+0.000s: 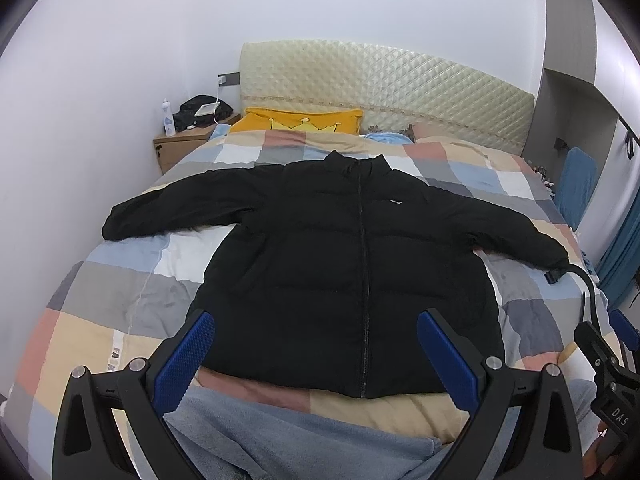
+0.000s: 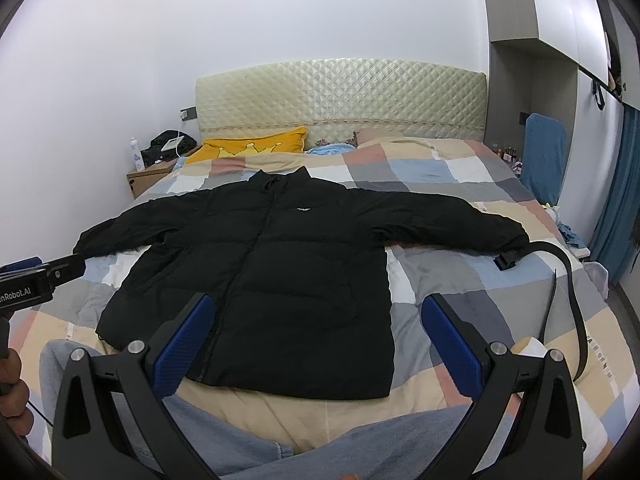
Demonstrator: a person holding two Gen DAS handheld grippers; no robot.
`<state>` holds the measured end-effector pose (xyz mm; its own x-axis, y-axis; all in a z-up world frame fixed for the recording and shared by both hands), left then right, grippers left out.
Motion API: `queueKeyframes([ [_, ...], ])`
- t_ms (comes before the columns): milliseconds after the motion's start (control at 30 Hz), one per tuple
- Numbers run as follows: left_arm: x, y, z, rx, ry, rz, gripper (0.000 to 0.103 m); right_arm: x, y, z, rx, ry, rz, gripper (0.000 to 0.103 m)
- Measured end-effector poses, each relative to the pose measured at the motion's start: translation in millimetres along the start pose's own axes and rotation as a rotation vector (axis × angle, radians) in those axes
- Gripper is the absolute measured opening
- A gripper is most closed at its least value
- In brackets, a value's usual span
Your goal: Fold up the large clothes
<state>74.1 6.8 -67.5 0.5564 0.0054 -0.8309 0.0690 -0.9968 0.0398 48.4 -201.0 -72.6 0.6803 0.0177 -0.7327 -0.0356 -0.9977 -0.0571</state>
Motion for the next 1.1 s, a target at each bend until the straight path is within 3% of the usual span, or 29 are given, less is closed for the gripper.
queueKeyframes([
  [700,6.0,-2.9,-1.4,0.012,-0.021,-0.011,0.102,6.8,1.7,0.3,0.021,-0.032,0.04,0.103],
  [1100,8.2,4.4,-1.1,0.037,-0.02,0.006,0.102,4.0,-4.6,-2.5,0.032,-0.026,-0.001,0.103],
])
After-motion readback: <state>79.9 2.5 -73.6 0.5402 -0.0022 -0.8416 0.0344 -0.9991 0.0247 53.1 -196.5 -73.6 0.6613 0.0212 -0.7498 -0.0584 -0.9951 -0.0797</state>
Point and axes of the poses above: each gripper's, at about its wrist camera, not at the fingertips, and x roughly the way its jaws point, y to its right, z to its underside, the point moved 8 cm from there along x, roughly the way its jaws point, and after that the axes turned 13 degrees about -y, right-handed, at the moved point
